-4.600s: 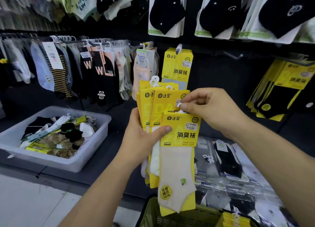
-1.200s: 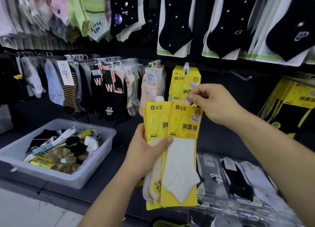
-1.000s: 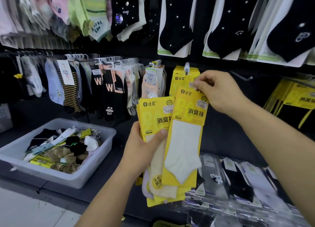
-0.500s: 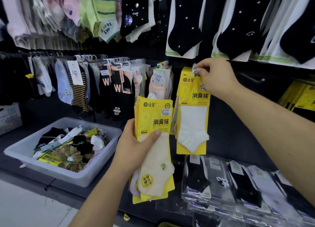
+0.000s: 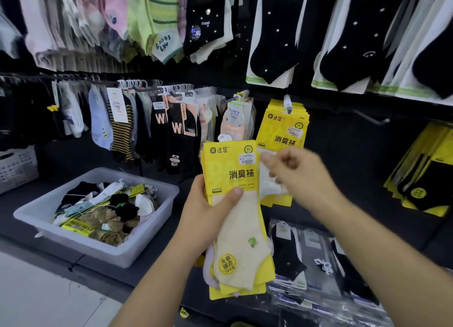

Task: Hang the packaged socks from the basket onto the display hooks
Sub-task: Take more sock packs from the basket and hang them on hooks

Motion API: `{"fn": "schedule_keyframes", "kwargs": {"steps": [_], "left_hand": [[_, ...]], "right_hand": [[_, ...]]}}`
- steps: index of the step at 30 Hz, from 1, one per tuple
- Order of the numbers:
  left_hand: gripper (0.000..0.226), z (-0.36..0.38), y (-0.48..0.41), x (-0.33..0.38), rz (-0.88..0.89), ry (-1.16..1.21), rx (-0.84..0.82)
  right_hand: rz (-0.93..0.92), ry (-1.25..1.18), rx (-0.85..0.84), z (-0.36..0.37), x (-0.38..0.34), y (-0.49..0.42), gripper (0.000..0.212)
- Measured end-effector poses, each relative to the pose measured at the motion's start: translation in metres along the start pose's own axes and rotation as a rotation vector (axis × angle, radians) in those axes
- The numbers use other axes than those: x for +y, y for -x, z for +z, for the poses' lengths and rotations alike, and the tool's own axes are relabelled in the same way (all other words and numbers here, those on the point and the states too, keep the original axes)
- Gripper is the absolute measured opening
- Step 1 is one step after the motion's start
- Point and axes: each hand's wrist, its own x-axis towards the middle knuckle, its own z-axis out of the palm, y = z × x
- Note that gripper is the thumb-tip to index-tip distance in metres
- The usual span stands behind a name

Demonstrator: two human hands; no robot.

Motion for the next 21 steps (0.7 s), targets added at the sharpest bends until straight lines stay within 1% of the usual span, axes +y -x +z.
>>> {"fn": "schedule_keyframes", "kwargs": {"steps": [1,2,4,6,8,11,12,14,16,18,20,21], "left_hand": [[0.06,0.003,0.0,-0.001,0.003,0.006,-0.003],[0.058,0.006,0.001,-0.002,0.005,0.01,-0.003],[0.055,0.01,0.002,-0.004,-0.002,0.021,-0.006],[0.066,0.012,0.003,-0.005,-0.026,0.051,-0.017],[0.077,0.014,0.004,-0.006,-0.066,0.102,-0.018],[0.076,0.017,0.003,-0.005,-0.098,0.163,-0.023],[0.071,0.017,0.003,-0.005,-0.1,0.159,-0.025],[0.061,0.018,0.004,-0.006,-0.096,0.133,-0.023],[0.06,0.019,0.004,-0.008,-0.075,0.094,-0.021],[0.059,0.02,0.005,-0.009,-0.054,0.044,-0.029],[0.053,0.022,0.004,-0.011,-0.023,-0.011,-0.048],[0.05,0.022,0.004,-0.012,-0.007,-0.032,-0.055]], "right_hand": [[0.027,0.026,-0.059,0.009,0.002,0.009,0.062],[0.048,0.046,-0.071,0.015,0.005,0.014,0.061],[0.076,0.042,-0.027,0.021,0.013,0.017,0.05],[0.091,0.002,-0.027,0.019,0.019,0.016,0.042],[0.099,-0.05,-0.06,0.017,0.025,0.017,0.038],[0.197,-0.245,-0.034,0.01,0.036,0.019,0.028],[0.237,-0.326,-0.025,0.006,0.039,0.02,0.024],[0.306,-0.483,-0.067,-0.001,0.044,0.023,0.017],[0.332,-0.506,-0.112,-0.006,0.046,0.025,0.014],[0.262,-0.386,-0.051,-0.012,0.046,0.021,0.019],[0.104,-0.227,0.081,-0.022,0.039,0.012,0.026],[0.017,-0.146,0.113,-0.027,0.033,0.007,0.023]]}}
